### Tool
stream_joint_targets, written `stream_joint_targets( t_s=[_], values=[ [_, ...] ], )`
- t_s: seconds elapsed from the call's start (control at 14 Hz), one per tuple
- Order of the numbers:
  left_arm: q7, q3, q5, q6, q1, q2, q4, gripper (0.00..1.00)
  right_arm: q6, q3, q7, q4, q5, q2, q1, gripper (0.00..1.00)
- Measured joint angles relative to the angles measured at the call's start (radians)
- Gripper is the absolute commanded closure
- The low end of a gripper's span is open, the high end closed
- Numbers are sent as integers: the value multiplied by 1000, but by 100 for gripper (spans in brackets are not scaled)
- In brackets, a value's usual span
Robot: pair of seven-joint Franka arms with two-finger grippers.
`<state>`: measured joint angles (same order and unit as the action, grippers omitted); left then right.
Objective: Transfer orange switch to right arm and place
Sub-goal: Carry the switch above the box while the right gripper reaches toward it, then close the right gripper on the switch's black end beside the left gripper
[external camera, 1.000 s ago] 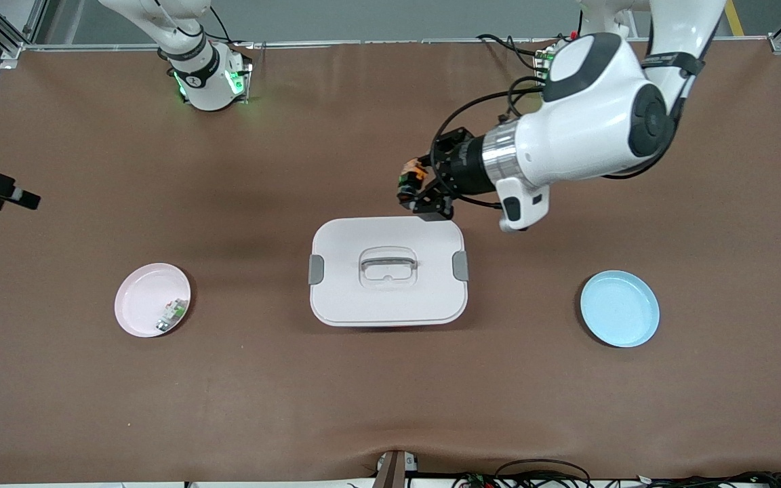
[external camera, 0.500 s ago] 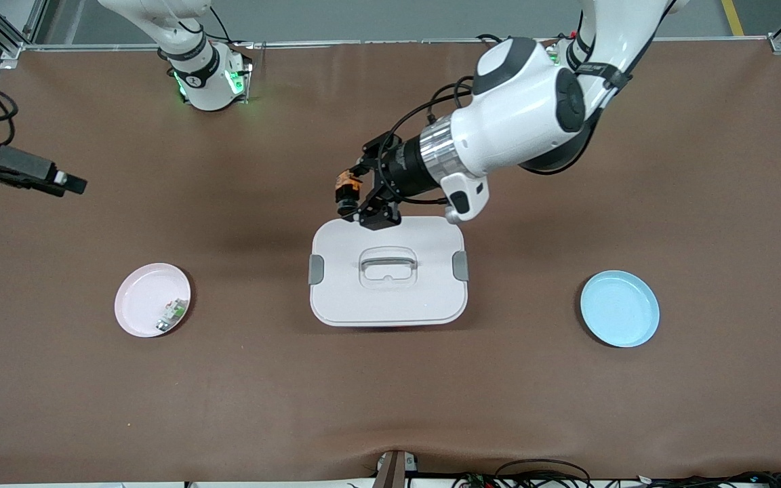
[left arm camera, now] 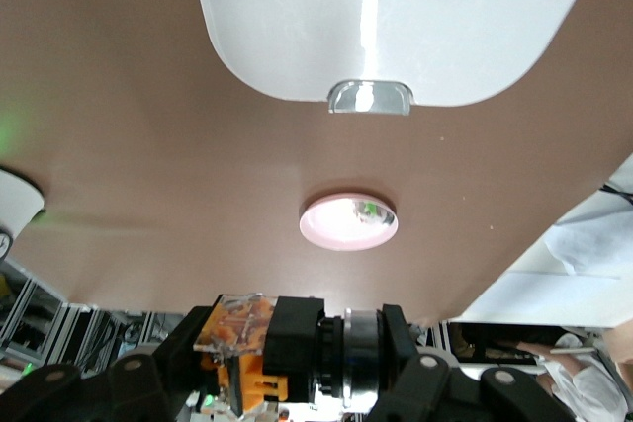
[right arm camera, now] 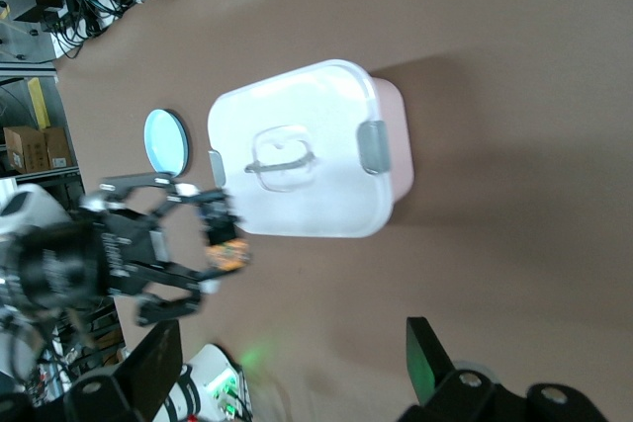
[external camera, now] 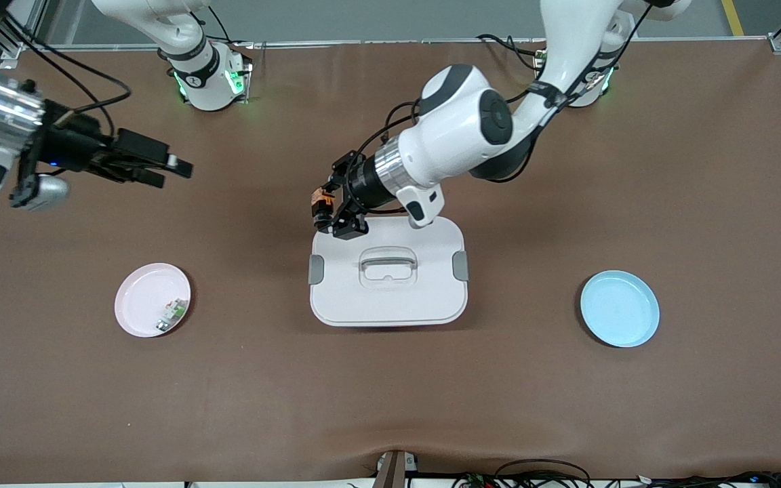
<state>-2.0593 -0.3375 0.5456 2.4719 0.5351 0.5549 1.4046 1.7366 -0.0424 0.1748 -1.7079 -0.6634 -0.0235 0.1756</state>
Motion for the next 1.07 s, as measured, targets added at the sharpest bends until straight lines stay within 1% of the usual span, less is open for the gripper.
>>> stream_joint_targets(
  t_s=[0.14,0.29,0.43,0.57,0.71,0.86,1.07],
  values=[
    [-16,28,0,13,42,10,-1,69,47,0,29,-11,12,6,41,0],
    [-23,29,0,14,44,11,-5,69,92,0,35,-23,15,23,58,0],
    [-23,30,0,14,41,10,-13,69,180,0,35,-69,13,40,70,0],
    [-24,30,9,14,40,9,-17,68,292,1,35,-134,-14,49,113,0],
    [-24,30,36,14,40,8,-20,68,386,3,35,-187,-72,54,168,0],
    [-24,30,40,14,39,7,-22,69,428,5,35,-212,-99,56,212,0],
    [-24,30,40,14,38,7,-24,68,432,5,34,-217,-101,56,235,0]
  ],
)
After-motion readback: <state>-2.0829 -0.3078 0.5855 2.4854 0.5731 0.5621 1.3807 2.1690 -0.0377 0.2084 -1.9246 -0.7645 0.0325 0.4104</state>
